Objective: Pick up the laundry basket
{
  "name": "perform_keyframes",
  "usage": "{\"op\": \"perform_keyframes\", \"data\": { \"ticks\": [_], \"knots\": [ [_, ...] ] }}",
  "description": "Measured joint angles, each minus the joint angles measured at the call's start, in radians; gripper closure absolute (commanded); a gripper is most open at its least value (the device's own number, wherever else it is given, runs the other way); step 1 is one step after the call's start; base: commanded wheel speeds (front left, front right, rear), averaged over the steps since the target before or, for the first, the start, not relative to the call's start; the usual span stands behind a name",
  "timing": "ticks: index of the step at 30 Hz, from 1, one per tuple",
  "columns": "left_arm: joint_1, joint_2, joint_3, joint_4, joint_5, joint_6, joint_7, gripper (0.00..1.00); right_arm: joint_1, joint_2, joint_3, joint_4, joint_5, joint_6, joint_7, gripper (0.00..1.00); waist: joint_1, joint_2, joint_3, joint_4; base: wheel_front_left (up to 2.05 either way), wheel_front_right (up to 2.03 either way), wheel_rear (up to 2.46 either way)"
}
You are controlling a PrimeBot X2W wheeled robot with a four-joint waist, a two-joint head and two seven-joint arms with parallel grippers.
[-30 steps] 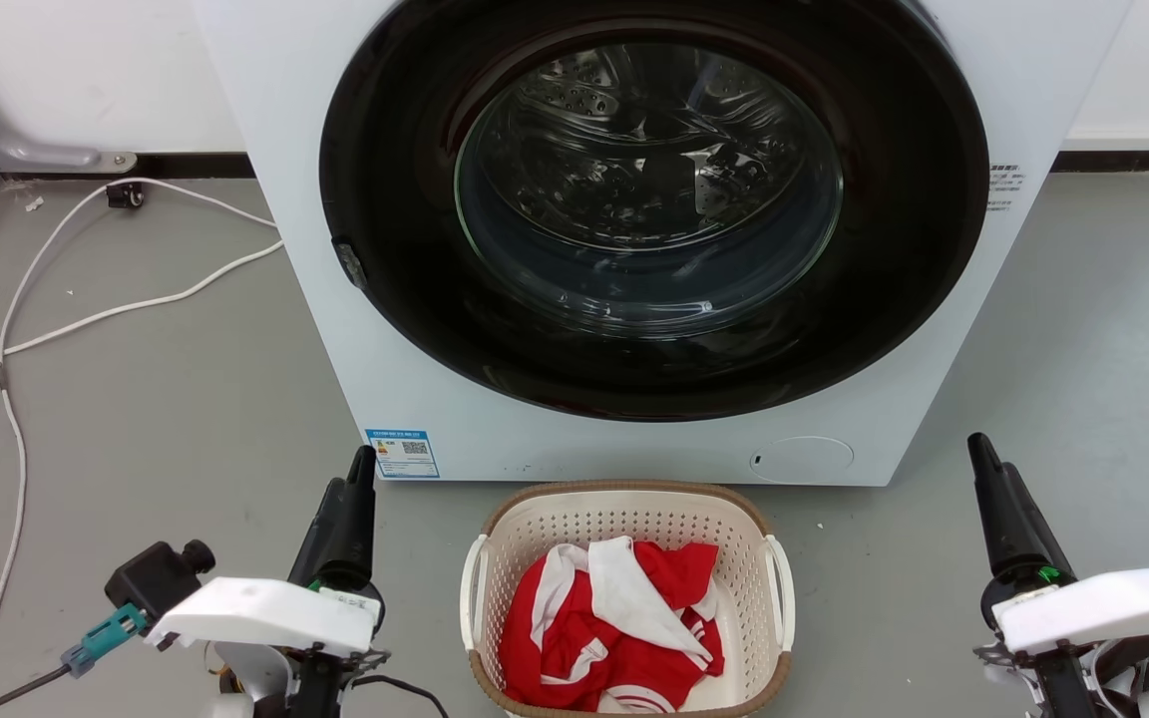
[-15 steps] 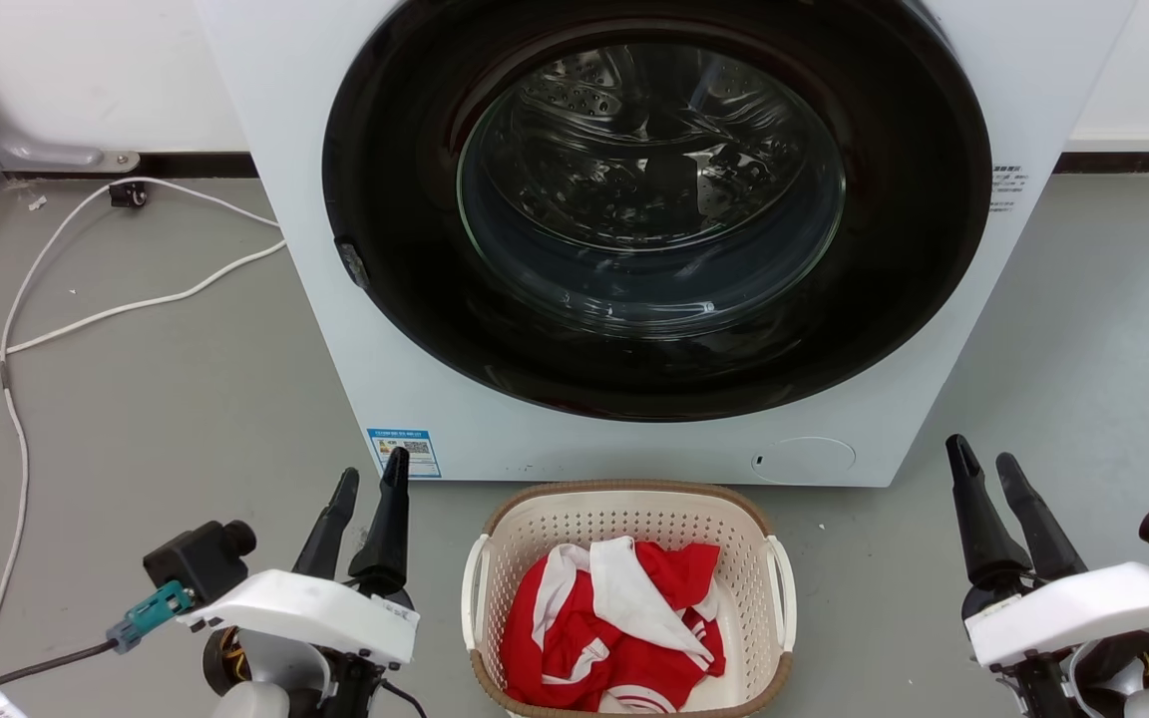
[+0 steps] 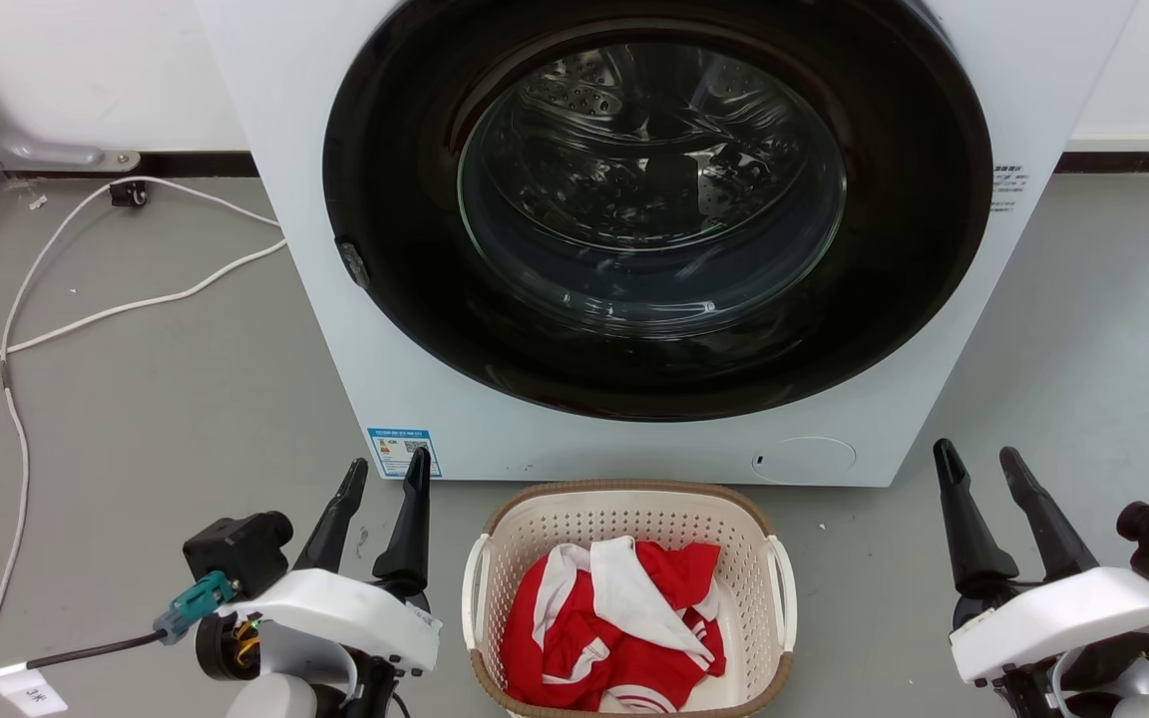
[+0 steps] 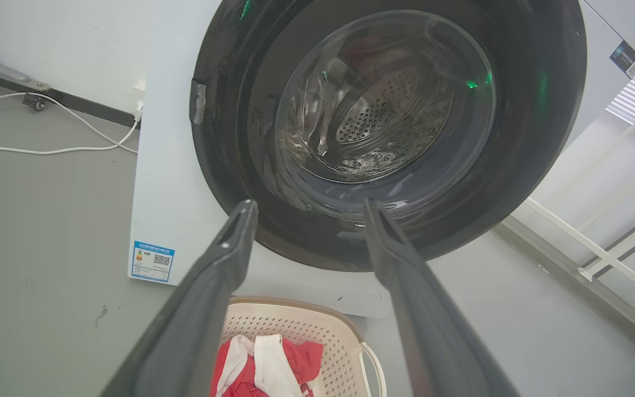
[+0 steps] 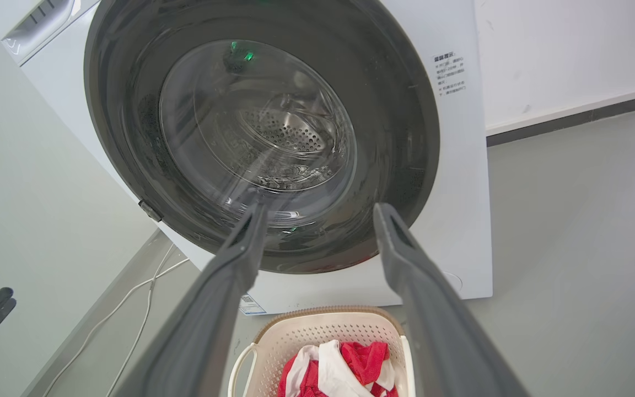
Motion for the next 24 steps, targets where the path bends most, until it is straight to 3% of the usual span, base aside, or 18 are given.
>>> {"op": "perform_keyframes", "data": {
  "ticks": [24],
  "knots": [
    [-0.018,-0.003,-0.021,0.035,0.207,0.001,-0.056,0.00,0.044,0.000,-0.023,-0.070,-0.205,0.000,0.017,0.00,0.0000,0.0000,-0.003,0.003,0.00,0.00,0.00]
  ]
}}
